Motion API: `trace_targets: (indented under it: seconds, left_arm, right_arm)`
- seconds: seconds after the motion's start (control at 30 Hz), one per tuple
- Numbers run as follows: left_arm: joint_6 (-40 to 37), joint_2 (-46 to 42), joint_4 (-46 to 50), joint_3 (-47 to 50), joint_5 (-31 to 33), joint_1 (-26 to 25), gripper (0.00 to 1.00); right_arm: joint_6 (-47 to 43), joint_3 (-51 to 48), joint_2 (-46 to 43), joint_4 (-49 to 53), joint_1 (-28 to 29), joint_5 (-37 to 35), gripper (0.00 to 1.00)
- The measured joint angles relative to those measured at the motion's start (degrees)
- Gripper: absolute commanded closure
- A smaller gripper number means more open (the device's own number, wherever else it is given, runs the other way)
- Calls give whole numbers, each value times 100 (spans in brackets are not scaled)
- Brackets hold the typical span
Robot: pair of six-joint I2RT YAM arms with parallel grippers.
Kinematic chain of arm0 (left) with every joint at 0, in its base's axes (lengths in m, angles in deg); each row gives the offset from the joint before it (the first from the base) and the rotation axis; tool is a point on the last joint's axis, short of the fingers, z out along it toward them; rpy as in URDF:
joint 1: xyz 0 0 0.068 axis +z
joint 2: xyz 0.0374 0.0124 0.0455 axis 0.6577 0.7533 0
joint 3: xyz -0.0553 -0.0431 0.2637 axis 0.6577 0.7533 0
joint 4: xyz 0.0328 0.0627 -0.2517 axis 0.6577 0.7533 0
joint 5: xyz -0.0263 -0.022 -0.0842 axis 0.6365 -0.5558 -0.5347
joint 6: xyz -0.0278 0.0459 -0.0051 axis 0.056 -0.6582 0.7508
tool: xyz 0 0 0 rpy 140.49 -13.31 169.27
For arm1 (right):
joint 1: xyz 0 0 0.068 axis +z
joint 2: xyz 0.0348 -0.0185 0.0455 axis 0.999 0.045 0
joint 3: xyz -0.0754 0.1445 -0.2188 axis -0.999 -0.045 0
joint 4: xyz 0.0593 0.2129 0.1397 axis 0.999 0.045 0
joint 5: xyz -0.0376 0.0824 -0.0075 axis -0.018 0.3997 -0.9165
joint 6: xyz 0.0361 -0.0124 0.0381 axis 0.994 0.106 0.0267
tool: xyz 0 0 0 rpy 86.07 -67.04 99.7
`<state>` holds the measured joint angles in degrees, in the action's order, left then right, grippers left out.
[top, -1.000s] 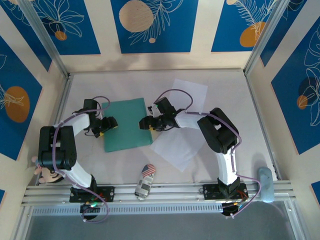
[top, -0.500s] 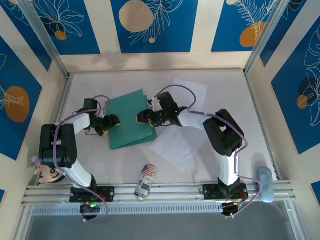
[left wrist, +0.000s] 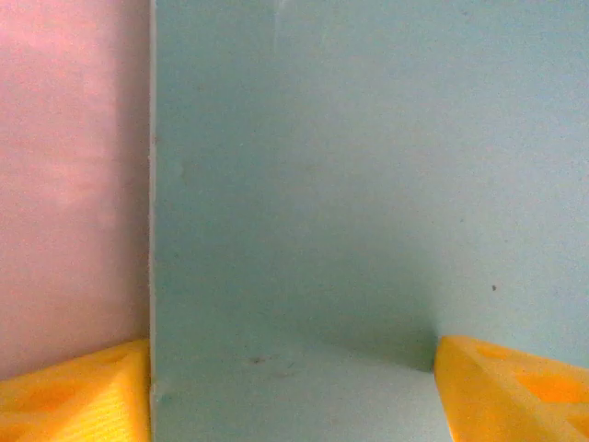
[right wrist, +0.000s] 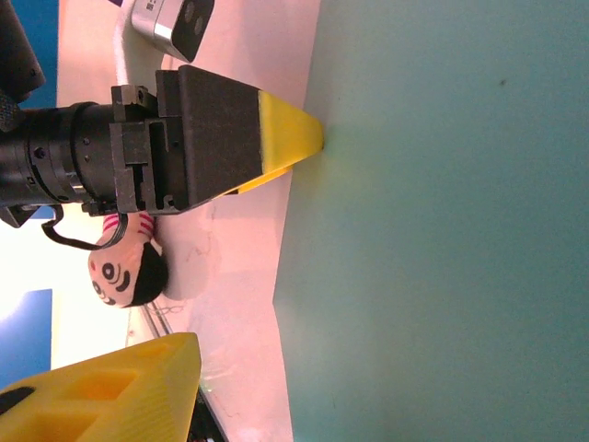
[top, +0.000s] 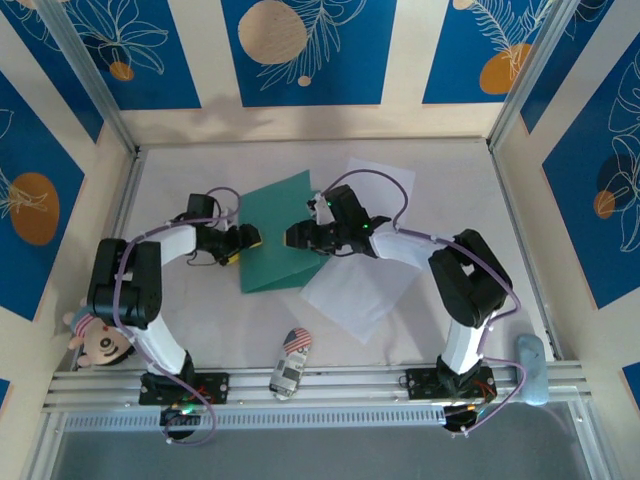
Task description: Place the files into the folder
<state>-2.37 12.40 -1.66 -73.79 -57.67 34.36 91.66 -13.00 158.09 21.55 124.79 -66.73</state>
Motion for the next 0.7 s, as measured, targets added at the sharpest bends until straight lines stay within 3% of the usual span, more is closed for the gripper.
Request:
trace_targets:
  seconds: [0.7]
  left_arm:
    - [376,638,-662,-540,-492,-693,24]
  right_arm:
    - [-120,-640,-1152,614,-107,-603,41]
